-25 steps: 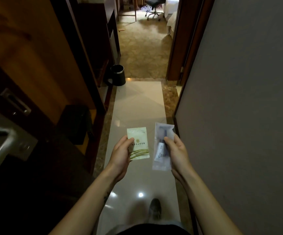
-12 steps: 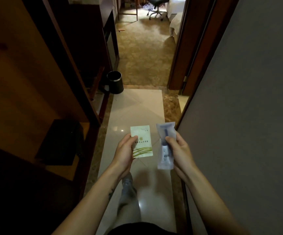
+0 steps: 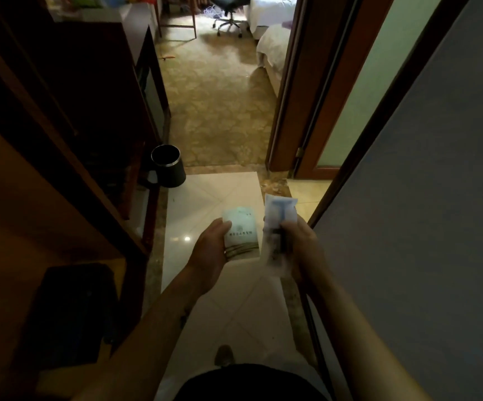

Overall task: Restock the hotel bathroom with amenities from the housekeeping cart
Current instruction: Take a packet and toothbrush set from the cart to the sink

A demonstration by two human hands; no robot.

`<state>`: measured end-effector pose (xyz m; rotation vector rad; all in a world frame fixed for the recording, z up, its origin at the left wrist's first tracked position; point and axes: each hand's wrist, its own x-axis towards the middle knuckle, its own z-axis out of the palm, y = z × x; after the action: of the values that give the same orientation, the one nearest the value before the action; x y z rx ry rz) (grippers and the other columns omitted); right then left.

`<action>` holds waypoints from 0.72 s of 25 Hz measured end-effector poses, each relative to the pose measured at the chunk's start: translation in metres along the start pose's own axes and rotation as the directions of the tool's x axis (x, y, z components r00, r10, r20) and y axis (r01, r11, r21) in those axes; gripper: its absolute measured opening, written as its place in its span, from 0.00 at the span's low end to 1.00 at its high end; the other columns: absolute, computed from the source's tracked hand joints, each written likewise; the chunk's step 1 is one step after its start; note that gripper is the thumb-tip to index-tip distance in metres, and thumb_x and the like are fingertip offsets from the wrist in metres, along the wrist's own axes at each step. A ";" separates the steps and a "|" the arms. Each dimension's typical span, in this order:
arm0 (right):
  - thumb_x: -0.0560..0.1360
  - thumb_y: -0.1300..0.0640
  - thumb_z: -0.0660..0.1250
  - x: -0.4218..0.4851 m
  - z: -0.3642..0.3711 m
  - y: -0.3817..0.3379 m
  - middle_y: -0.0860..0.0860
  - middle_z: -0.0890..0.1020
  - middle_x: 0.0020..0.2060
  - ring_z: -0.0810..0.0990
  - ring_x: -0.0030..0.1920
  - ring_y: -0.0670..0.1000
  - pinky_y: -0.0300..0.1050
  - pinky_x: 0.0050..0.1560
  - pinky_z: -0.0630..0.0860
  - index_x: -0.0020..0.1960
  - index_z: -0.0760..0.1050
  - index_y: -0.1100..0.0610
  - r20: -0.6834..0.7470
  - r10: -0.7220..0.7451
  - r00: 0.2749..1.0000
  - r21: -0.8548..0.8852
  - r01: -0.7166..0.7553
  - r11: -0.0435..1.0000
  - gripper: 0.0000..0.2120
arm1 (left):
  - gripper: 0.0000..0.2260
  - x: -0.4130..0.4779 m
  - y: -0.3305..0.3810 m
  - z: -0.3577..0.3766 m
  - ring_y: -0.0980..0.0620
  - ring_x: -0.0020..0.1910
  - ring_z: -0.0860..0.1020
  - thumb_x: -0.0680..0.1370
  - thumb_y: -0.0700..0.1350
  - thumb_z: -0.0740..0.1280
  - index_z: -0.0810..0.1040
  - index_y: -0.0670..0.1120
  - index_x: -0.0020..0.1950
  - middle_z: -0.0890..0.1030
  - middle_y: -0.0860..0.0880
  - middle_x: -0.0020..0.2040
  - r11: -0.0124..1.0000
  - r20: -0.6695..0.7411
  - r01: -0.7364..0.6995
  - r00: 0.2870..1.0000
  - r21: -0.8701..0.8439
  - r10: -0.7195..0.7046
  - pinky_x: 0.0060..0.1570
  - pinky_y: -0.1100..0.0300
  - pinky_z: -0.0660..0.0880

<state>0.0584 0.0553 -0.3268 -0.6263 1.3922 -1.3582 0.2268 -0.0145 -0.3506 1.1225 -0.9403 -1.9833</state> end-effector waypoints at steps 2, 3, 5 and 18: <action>0.82 0.56 0.60 0.031 0.008 -0.016 0.56 0.85 0.48 0.85 0.46 0.56 0.50 0.42 0.81 0.61 0.78 0.55 -0.067 0.026 0.997 -0.003 -0.026 1.000 0.12 | 0.14 0.028 0.024 -0.002 0.41 0.57 0.80 0.85 0.46 0.55 0.74 0.44 0.66 0.80 0.38 0.60 0.999 0.032 -0.007 0.999 0.039 0.006 0.49 0.49 0.79; 0.83 0.55 0.60 0.045 0.012 -0.022 0.56 0.85 0.49 0.85 0.48 0.57 0.52 0.44 0.82 0.61 0.78 0.54 -0.091 0.036 0.995 0.008 -0.035 0.999 0.12 | 0.13 0.041 0.035 -0.002 0.41 0.57 0.79 0.85 0.46 0.54 0.74 0.45 0.65 0.80 0.39 0.59 0.998 0.043 -0.011 0.999 0.055 0.008 0.50 0.48 0.79; 0.83 0.52 0.60 0.081 0.018 -0.034 0.56 0.85 0.51 0.85 0.49 0.56 0.51 0.47 0.83 0.62 0.78 0.55 -0.113 0.052 0.992 0.020 -0.050 0.999 0.13 | 0.13 0.077 0.055 -0.005 0.41 0.59 0.79 0.85 0.46 0.54 0.75 0.46 0.63 0.80 0.40 0.59 0.998 0.044 -0.003 0.999 0.070 0.000 0.53 0.47 0.79; 0.82 0.57 0.62 0.357 -0.002 -0.094 0.49 0.86 0.48 0.86 0.47 0.49 0.45 0.44 0.81 0.60 0.79 0.50 -0.230 0.086 0.969 0.033 -0.080 0.996 0.11 | 0.12 0.338 0.148 0.043 0.41 0.59 0.81 0.82 0.42 0.63 0.78 0.48 0.64 0.83 0.42 0.58 0.993 -0.031 0.043 0.999 0.110 -0.039 0.56 0.46 0.79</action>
<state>-0.0838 -0.2843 -0.3504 -0.3978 1.5673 -1.4124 0.0787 -0.3545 -0.3515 1.2368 -1.0302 -1.9631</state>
